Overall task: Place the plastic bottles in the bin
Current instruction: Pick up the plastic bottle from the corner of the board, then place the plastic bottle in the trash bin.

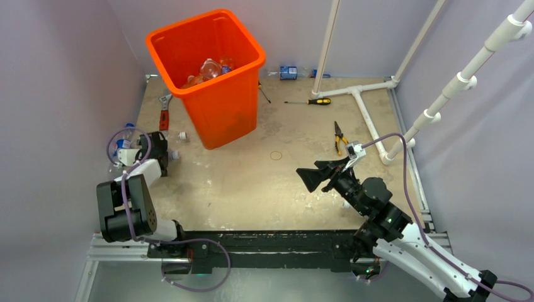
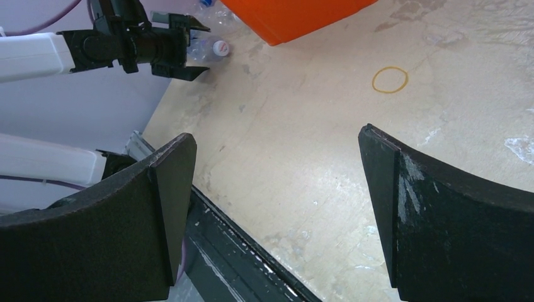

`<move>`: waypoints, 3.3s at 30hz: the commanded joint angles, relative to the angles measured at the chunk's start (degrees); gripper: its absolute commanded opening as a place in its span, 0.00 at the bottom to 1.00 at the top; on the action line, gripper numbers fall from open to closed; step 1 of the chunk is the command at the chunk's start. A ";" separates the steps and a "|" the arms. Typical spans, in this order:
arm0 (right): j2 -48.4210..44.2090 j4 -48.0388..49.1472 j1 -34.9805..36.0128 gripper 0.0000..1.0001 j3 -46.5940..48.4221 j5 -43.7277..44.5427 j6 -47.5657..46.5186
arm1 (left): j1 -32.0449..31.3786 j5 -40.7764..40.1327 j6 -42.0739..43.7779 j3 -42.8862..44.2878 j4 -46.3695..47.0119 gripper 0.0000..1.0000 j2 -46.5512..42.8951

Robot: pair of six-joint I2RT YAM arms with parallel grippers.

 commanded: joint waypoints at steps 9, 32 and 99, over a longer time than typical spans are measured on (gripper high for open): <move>-1.35 0.09 0.17 0.99 0.51 0.55 -0.08 | 1.28 2.54 1.57 1.80 1.95 0.57 1.86; 1.34 3.76 0.17 0.99 1.71 -3.94 -0.82 | 2.78 8.06 8.67 7.04 -23.30 0.04 -35.84; 12.14 3.94 0.17 0.99 35.84 -9.73 -7.62 | -54.56 56.66 46.79 21.65 19.64 0.00 -25.53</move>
